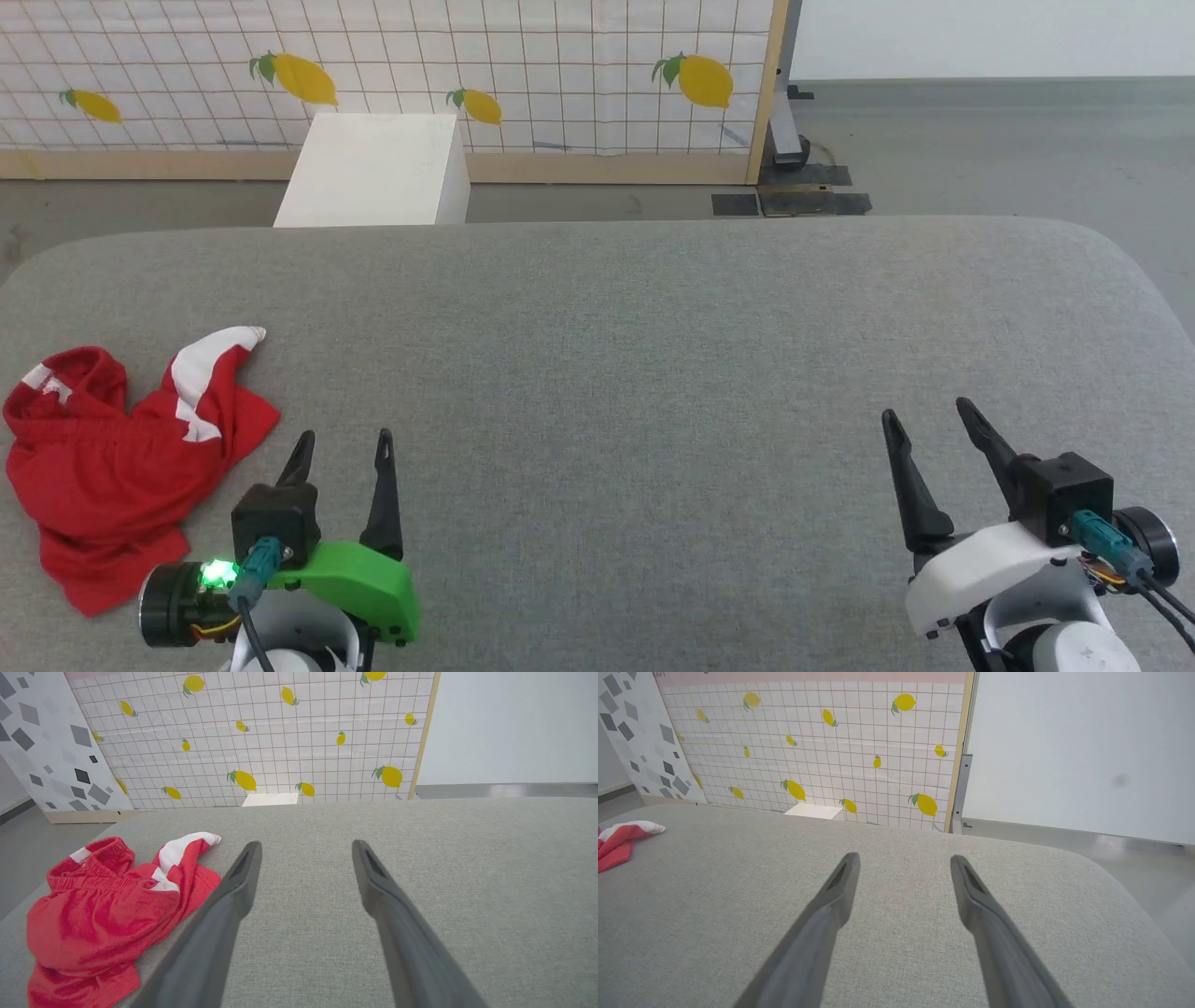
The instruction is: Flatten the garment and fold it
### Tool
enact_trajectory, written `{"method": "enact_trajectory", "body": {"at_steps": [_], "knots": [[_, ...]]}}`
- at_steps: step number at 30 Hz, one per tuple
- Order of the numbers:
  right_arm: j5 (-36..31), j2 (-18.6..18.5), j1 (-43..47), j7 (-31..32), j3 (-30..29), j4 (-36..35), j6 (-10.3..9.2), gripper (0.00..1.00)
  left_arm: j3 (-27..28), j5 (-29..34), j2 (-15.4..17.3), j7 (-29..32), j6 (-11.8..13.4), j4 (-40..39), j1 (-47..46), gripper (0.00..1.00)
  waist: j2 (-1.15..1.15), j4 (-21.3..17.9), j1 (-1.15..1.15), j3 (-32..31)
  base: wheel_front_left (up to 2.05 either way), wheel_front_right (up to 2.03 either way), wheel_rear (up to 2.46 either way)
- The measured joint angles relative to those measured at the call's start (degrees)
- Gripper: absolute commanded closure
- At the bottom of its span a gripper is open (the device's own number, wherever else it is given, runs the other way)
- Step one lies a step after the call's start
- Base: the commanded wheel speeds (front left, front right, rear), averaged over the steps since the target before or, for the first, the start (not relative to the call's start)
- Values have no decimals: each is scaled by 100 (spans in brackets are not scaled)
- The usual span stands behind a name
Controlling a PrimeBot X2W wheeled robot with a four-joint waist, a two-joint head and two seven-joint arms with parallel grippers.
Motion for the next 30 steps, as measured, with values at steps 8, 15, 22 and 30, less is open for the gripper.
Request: {"method": "enact_trajectory", "body": {"at_steps": [8,15,22,30], "knots": [[115,0,8,-100,-16,81,0,0,32,-63,0,-100,0,31,2,0,0,86,0,4,0,0,0],[201,0,38,-172,-14,145,0,0,103,-102,0,-161,1,44,8,0,0,250,0,9,0,0,0],[258,0,64,-267,-7,214,0,0,133,-167,0,-259,7,57,35,0,0,465,0,16,0,0,0],[352,1,70,-366,14,314,0,0,154,-199,0,-353,53,79,65,0,0,752,0,25,0,0,0]]}}
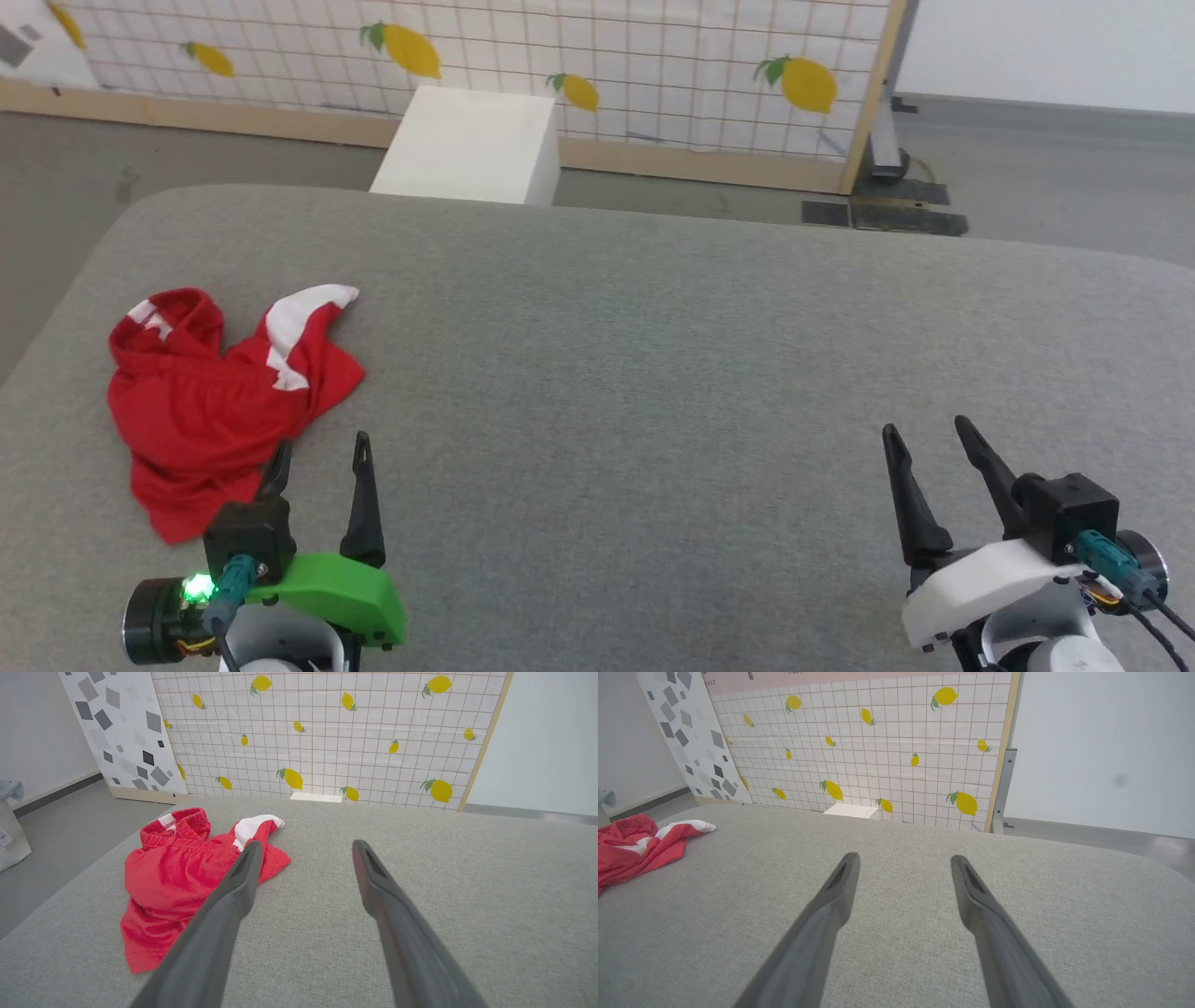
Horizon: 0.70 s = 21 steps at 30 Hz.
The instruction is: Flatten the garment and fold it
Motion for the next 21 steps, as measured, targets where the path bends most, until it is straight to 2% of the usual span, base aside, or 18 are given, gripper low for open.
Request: {"method": "enact_trajectory", "body": {"at_steps": [21], "knots": [[209,0,31,-255,165,345,0,0,136,-196,0,-236,59,23,202,0,0,639,0,-57,0,0,0]]}}
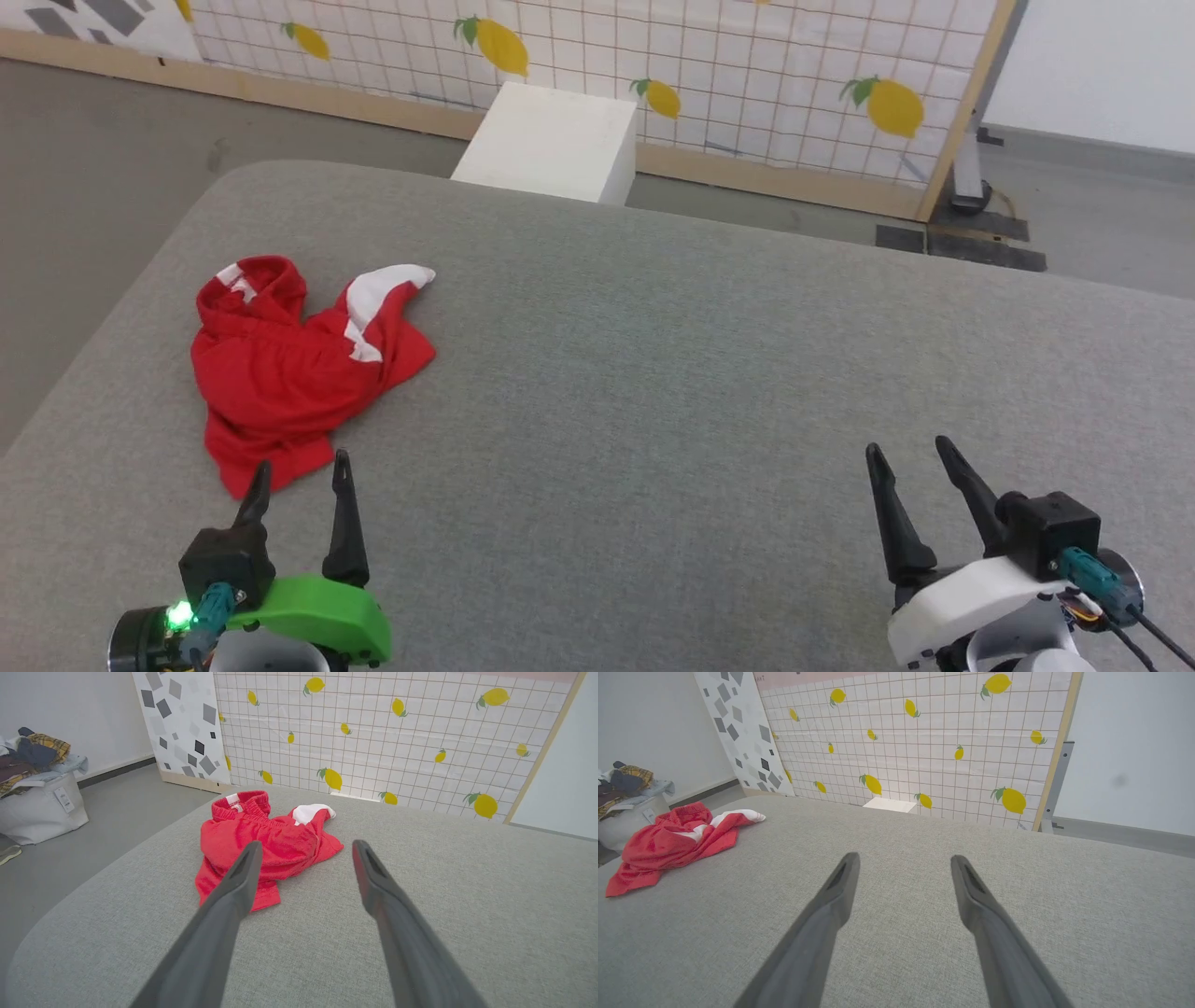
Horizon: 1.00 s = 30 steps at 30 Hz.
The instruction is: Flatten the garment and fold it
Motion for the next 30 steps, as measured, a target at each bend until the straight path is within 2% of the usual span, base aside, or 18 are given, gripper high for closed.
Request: {"method": "enact_trajectory", "body": {"at_steps": [30], "knots": [[123,0,82,-364,112,337,0,0,103,-304,0,-356,97,87,128,0,0,719,0,20,0,0,0]]}}
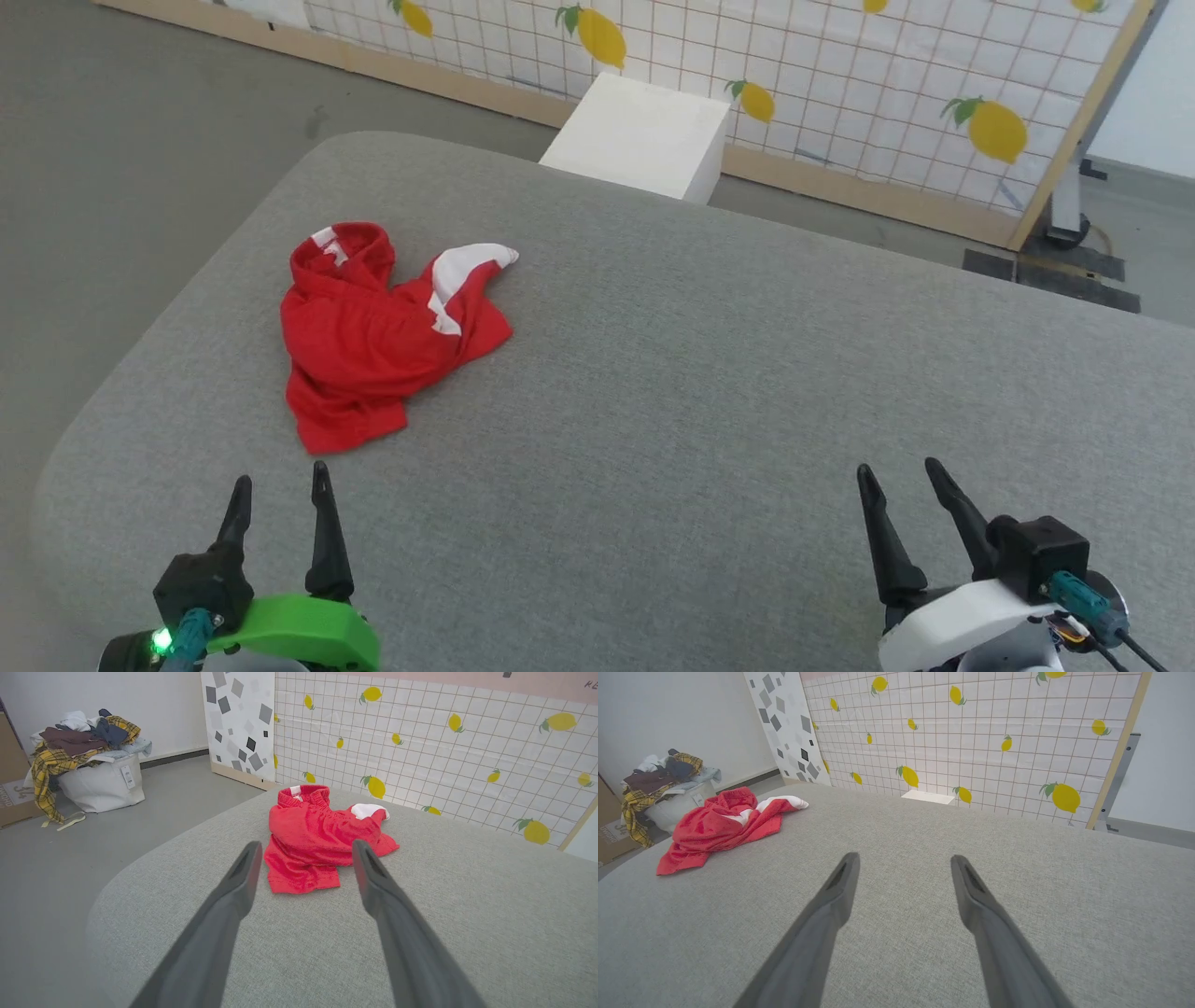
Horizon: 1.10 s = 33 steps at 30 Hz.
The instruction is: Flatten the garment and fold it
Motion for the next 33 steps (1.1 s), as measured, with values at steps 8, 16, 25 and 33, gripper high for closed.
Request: {"method": "enact_trajectory", "body": {"at_steps": [8,16,25,33], "knots": [[-35,0,1,-89,11,60,0,0,52,-47,0,-99,35,44,49,0,0,172,0,17,0,0,0],[-93,0,7,-199,40,92,0,0,93,-93,0,-190,43,87,81,0,0,353,0,17,0,0,0],[-87,0,32,-297,70,169,0,0,105,-153,-1,-298,91,126,133,0,0,555,0,28,0,0,0],[-77,0,81,-394,82,272,0,0,122,-201,-1,-378,101,170,193,0,0,738,0,36,0,0,0]]}}
